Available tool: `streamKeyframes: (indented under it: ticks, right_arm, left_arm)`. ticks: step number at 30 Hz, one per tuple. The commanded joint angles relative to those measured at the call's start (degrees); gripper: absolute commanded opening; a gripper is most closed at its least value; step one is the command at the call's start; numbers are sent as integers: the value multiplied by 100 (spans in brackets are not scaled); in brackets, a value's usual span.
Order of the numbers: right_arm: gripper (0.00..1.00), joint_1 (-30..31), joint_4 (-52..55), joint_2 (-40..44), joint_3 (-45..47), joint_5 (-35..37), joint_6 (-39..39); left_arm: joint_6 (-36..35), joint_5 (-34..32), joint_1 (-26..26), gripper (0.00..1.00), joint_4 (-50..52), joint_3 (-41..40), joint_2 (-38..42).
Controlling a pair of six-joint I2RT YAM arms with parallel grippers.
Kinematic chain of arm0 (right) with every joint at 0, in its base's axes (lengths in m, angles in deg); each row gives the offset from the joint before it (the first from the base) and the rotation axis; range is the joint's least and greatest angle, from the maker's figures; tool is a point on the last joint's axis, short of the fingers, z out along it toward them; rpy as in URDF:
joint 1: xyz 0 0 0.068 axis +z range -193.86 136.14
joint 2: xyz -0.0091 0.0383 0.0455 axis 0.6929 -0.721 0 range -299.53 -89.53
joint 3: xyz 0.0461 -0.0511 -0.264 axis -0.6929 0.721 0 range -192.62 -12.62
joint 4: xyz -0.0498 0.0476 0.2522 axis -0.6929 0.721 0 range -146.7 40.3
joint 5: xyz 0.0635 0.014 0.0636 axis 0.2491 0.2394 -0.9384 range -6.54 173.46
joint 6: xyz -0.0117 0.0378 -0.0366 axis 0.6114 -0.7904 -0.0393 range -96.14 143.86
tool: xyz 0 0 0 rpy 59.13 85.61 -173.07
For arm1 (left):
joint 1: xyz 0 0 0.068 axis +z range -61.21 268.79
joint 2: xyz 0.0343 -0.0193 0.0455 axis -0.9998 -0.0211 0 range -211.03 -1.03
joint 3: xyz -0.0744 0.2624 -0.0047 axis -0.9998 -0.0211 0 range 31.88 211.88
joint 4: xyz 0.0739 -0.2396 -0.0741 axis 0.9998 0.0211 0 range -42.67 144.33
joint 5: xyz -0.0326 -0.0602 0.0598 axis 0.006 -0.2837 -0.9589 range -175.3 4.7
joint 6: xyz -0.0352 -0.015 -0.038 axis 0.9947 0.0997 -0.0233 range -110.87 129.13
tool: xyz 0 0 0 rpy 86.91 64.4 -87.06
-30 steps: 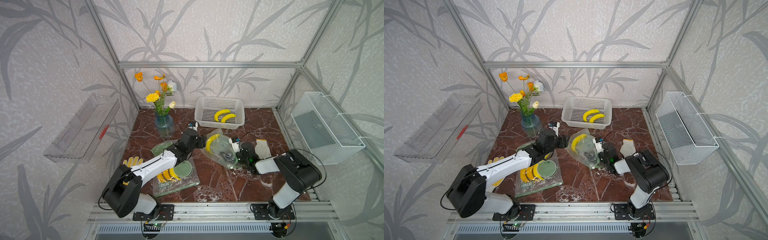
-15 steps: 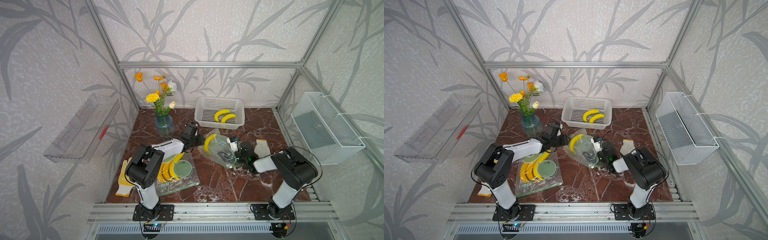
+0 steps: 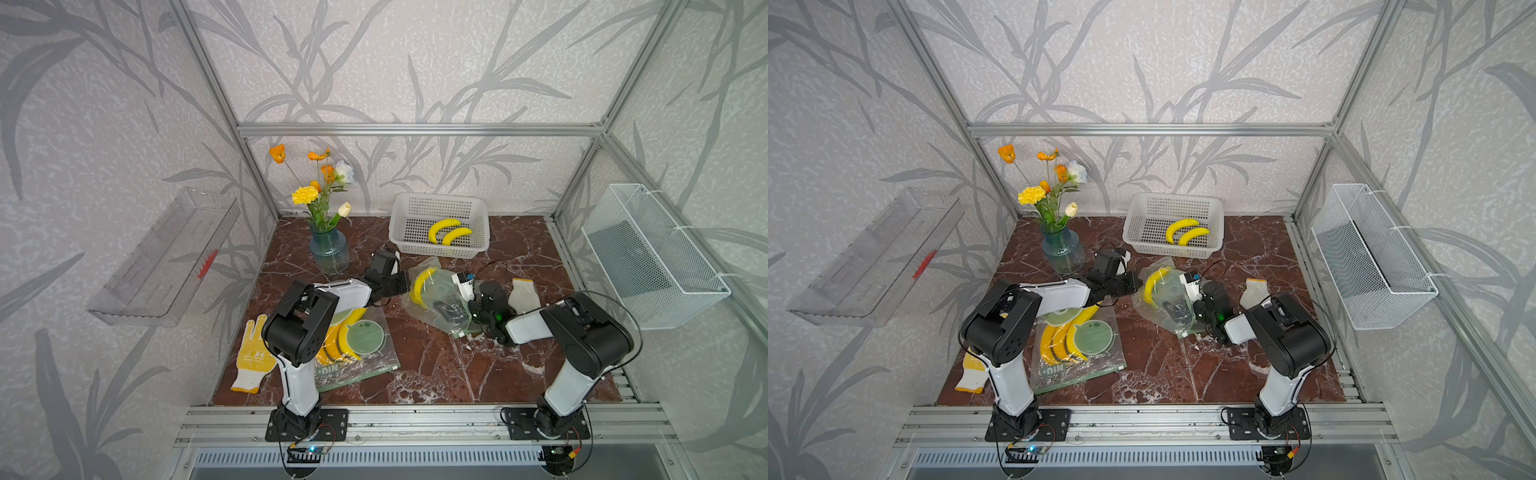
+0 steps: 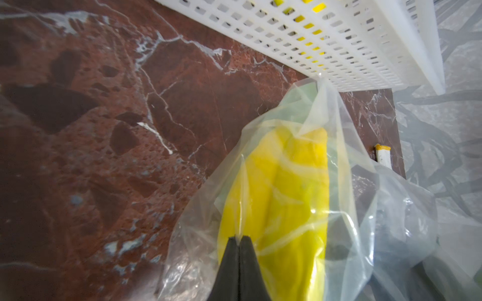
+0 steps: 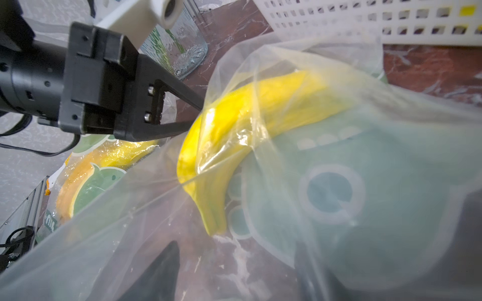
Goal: Open the zip-top bag and take out the banana
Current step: Pick up the banana from the zipper food storage bag.
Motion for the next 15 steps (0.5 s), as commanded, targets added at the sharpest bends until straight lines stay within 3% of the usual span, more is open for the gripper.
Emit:
streamKeyframes:
  ticks: [1,8,15]
  right_arm:
    - [69,62,-338,-116,-196,-159,142]
    - [69,351,732,-274,-851,-315,910]
    - [68,372,1457,-479,-1104,82,1180]
  left_arm:
    - [-154,295,-64,0,-229,266,126]
    - [-256,379,-91,0,-57,366,271]
    - [-73,495,-106,0,-264,363,142]
